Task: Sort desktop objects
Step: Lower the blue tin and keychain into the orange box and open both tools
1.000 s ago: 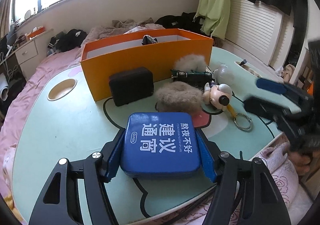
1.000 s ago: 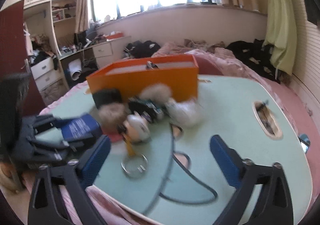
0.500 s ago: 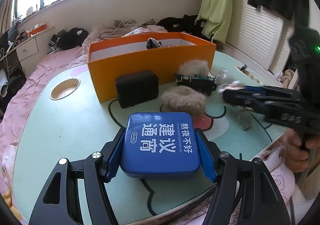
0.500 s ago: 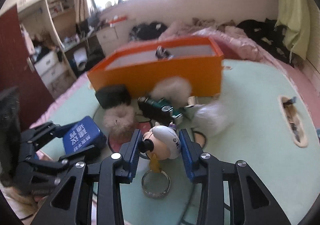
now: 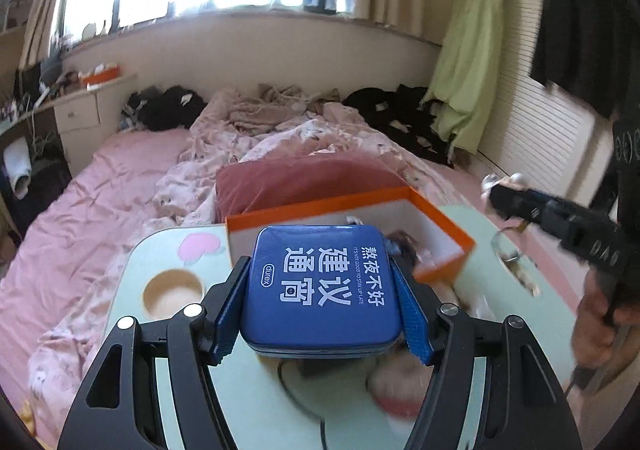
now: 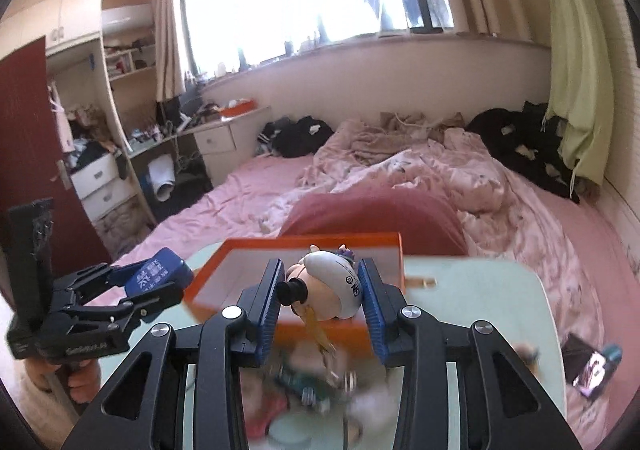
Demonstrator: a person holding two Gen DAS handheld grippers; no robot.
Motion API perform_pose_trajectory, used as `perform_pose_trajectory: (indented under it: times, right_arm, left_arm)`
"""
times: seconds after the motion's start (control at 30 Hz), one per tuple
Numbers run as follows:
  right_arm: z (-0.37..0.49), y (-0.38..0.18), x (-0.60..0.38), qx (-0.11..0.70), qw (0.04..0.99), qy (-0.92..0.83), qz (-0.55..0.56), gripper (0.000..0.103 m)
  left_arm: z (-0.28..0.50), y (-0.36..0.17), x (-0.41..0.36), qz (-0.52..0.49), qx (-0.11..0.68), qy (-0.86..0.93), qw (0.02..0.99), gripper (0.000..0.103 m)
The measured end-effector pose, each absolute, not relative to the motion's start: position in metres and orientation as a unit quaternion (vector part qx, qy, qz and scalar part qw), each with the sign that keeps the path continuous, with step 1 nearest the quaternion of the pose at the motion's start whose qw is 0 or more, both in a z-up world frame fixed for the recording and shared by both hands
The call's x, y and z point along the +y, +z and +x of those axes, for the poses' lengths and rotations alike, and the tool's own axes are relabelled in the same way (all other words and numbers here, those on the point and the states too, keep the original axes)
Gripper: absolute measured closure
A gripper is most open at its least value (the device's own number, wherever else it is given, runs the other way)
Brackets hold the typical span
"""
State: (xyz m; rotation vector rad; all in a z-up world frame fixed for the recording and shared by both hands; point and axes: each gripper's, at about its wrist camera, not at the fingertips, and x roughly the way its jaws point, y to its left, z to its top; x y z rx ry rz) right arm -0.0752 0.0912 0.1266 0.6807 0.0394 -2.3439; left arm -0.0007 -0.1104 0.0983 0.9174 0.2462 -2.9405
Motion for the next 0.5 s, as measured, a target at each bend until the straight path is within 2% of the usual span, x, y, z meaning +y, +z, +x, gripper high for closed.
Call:
perform_pose_trajectory:
  times: [0.13,0.17,0.2,0.27,0.37,0.5]
  right_arm:
    - [-0.119,0.104,0.069,-0.007,0.331,-0.889,0.316,0.064]
    - [-0.128,0.095,0.067,-0.014,0.327,-0.883,0.336,0.058]
    - [-0.133,0.087,0.066,-0.019,0.322,-0.879,0.351,0.046]
    - [-0.139,0.071,0.068,-0.020,0.307,-0.872,0.379,0.034]
    - [-0.130,0.066,0.065,0.044,0.300,-0.878,0.370,0.034]
    - [-0.122,0.060,0.060,0.099,0.272,-0.883,0.368,0.041]
  left_arm:
    - [-0.035,0.081,-0.122,0.313,0.094,-0.944,0.046,0.036]
    - [-0.042,0.072,-0.125,0.327,0.099,-0.938,0.051,0.036]
    - [-0.044,0.067,-0.126,0.335,0.104,-0.935,0.050,0.036]
    - [-0.046,0.054,-0.131,0.350,0.118,-0.929,0.037,0.035]
    - [-0.043,0.051,-0.131,0.339,0.102,-0.935,0.027,0.032]
    - [-0.049,0.051,-0.128,0.334,0.089,-0.938,0.038,0.032]
